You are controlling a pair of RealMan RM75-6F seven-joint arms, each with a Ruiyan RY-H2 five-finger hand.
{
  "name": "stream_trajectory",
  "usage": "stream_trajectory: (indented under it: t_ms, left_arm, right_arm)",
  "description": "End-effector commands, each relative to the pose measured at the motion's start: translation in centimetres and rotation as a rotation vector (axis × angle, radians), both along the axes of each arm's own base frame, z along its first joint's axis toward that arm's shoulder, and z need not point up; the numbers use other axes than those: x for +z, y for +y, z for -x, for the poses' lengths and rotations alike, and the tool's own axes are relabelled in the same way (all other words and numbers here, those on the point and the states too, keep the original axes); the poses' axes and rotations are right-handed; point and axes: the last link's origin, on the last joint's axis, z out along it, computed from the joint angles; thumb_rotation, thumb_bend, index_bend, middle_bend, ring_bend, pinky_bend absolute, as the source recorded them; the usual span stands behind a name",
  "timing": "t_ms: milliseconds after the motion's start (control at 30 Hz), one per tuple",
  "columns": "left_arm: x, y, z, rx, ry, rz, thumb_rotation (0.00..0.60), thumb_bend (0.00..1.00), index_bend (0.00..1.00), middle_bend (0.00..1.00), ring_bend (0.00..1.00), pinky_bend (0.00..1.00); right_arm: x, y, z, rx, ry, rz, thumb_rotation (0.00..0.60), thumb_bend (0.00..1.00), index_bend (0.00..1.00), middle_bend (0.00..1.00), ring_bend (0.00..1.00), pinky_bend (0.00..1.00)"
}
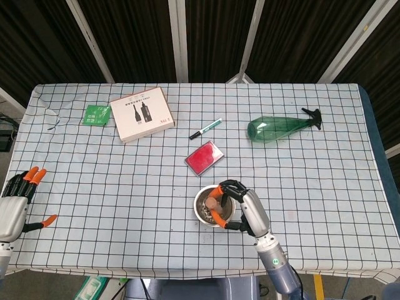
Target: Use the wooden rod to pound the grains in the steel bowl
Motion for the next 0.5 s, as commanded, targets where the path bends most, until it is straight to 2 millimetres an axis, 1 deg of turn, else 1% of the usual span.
stream_trajectory:
  t_ms: [33, 233, 400, 500]
  left_arm:
    - [0.0, 0.0, 0.0, 0.000, -0.001, 0.001, 0.600, 0.09, 0.00, 0.00, 0.00, 0.00]
    - [0.0, 0.1, 0.0, -0.003, 0.001, 0.003, 0.600, 0.09, 0.00, 0.00, 0.00, 0.00]
    - [0.0, 0.0, 0.0, -0.003, 0.000, 0.005, 0.600, 0.09, 0.00, 0.00, 0.00, 0.00]
    - [0.0, 0.1, 0.0, -0.002, -0.001, 0.007, 0.600, 0.09, 0.00, 0.00, 0.00, 0.00]
  right_arm:
    - [-0.8, -0.1, -0.3, 0.003, 0.014, -0.004, 0.600, 0.58, 0.83, 0.65, 0.62, 0.30]
    - [-1.8, -1.0, 0.0, -0.026, 0.024, 0.021, 0.600, 0.58, 0.83, 0.65, 0.62, 0.30]
    - [-1.9, -1.8, 0.7, -0.058, 0.020, 0.050, 0.600, 0.58, 0.83, 0.65, 0.62, 0.30]
    - [-2.0, -1.9, 1.2, -0.075, 0.021, 0.051, 0.600, 0.58, 0.83, 0.65, 0.62, 0.30]
